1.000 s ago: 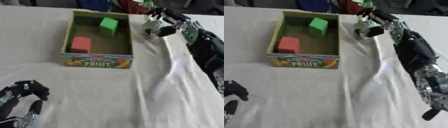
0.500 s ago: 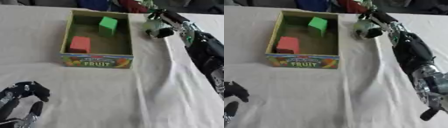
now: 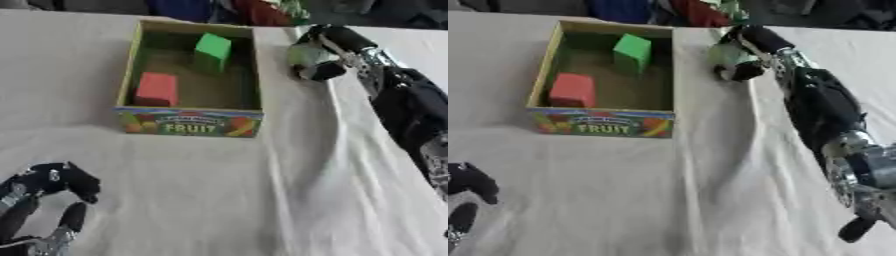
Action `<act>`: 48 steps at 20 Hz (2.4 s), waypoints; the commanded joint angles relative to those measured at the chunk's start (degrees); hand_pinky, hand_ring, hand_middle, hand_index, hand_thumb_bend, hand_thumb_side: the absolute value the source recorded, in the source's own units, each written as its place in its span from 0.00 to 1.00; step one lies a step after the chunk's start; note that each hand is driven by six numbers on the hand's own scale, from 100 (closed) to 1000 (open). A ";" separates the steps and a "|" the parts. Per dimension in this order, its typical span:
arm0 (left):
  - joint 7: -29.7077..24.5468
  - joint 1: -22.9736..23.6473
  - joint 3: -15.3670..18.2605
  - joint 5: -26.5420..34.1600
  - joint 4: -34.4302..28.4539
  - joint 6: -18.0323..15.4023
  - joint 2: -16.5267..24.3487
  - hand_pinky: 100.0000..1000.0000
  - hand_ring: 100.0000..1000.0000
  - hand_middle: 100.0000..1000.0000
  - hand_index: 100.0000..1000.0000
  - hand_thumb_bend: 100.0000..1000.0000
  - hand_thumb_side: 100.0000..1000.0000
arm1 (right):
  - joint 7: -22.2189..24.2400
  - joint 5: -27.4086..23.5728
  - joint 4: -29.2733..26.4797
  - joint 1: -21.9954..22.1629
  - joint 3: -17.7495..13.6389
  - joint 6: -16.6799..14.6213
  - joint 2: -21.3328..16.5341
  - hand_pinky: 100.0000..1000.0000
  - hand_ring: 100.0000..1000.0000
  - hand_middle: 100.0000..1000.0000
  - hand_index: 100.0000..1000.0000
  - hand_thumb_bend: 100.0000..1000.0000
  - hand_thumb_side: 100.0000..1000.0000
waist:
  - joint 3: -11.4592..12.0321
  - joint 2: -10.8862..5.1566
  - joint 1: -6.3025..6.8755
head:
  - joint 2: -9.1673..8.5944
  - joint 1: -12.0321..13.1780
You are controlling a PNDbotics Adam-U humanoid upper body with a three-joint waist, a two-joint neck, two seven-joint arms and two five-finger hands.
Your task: Pick up objects on the table and place them in the box.
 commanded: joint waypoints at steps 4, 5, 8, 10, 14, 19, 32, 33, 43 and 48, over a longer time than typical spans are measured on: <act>-0.09 -0.68 -0.12 0.09 -0.73 0.09 0.42 0.54 0.53 0.54 0.71 0.00 0.30 | -2.03 0.76 0.16 -0.41 -0.25 0.60 -0.92 0.32 0.37 0.39 0.53 0.18 0.31 | -0.82 -1.08 0.34 | -0.35 -0.21; -0.08 -0.69 -0.12 0.10 -0.70 0.11 0.44 0.54 0.53 0.54 0.71 0.00 0.30 | -2.53 0.38 0.03 -0.39 -0.29 0.51 -0.90 0.31 0.37 0.38 0.52 0.18 0.31 | -0.96 -1.13 0.34 | -0.36 -0.21; -0.03 -0.62 -0.07 0.13 -0.60 0.16 0.49 0.54 0.53 0.54 0.71 0.00 0.30 | -3.44 -1.15 -0.79 -0.38 -0.20 -0.45 -0.58 0.22 0.28 0.30 0.44 0.11 0.27 | -1.61 -1.37 0.33 | -0.35 -0.05; -0.02 -0.58 -0.06 0.14 -0.46 0.21 0.47 0.54 0.53 0.54 0.71 0.00 0.30 | -3.27 -2.17 -2.09 -0.44 0.11 -1.79 -0.23 0.19 0.25 0.28 0.41 0.09 0.25 | -2.23 -1.56 0.37 | -0.36 0.01; 0.04 -0.42 0.00 0.21 -0.30 0.24 0.56 0.54 0.53 0.54 0.71 0.00 0.30 | -1.61 -5.03 -5.89 -0.64 0.62 -5.01 0.39 0.16 0.23 0.25 0.39 0.06 0.21 | -3.56 -2.04 0.44 | -0.21 -0.02; 0.11 -0.17 0.06 0.32 -0.18 0.27 0.70 0.54 0.53 0.54 0.71 0.00 0.30 | 1.93 -10.01 -10.64 -0.92 1.59 -8.18 1.03 0.16 0.23 0.25 0.39 0.06 0.18 | -4.63 -2.70 0.41 | -0.28 0.13; -0.16 0.08 -0.28 0.74 -0.06 0.31 0.83 0.54 0.53 0.54 0.71 0.00 0.31 | 15.15 -26.34 -19.22 -5.59 5.66 -13.01 7.03 0.16 0.22 0.24 0.37 0.00 0.07 | -4.72 -3.67 0.30 | -0.08 -1.04; -0.22 0.04 -0.35 0.85 -0.06 0.33 0.83 0.54 0.53 0.54 0.71 0.00 0.31 | 16.25 -26.97 -19.50 -5.99 6.03 -13.26 7.88 0.16 0.22 0.24 0.37 0.00 0.07 | -4.56 -3.77 0.30 | -0.10 -1.32; -1.00 -0.58 -1.08 1.62 -0.14 0.49 0.55 0.54 0.53 0.55 0.71 0.00 0.31 | 23.15 -25.45 -18.41 -6.57 7.83 -13.57 15.58 0.31 0.35 0.33 0.42 0.01 0.09 | -2.44 -4.07 0.22 | -0.61 -3.01; -1.12 -0.74 -1.16 1.83 -0.22 0.55 0.38 0.54 0.54 0.55 0.71 0.00 0.31 | 23.96 -21.69 -16.94 -5.46 7.89 -15.15 18.00 0.42 0.46 0.48 0.57 0.07 0.23 | -1.72 -4.00 0.27 | -0.68 -3.31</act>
